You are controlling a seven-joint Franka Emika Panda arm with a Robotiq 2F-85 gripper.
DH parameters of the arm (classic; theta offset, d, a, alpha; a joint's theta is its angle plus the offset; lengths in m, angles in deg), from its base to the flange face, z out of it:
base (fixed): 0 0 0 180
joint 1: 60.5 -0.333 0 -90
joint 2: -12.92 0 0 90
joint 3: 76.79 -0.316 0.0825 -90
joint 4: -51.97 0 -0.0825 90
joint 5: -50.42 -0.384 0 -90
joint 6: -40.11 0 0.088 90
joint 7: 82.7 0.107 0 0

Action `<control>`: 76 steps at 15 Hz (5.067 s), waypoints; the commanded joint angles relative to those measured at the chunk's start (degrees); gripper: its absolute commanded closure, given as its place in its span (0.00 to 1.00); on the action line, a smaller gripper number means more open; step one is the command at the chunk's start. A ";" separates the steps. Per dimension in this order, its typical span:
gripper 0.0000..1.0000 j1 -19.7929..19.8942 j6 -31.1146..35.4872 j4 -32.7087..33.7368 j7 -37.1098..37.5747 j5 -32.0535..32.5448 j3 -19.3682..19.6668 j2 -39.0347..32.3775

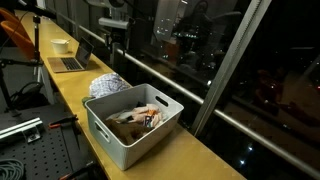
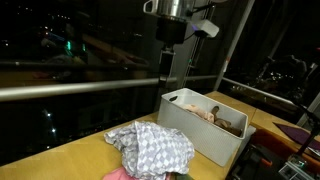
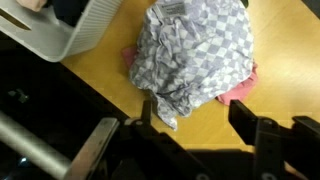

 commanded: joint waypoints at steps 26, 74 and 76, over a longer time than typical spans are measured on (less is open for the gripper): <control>0.00 21.73 19.69 -9.88 -14.12 -7.84 8.32 -10.58; 0.94 -2.43 -17.35 9.27 -7.31 10.81 -2.48 11.04; 0.94 -6.02 -21.04 14.57 -6.84 13.17 -3.25 8.18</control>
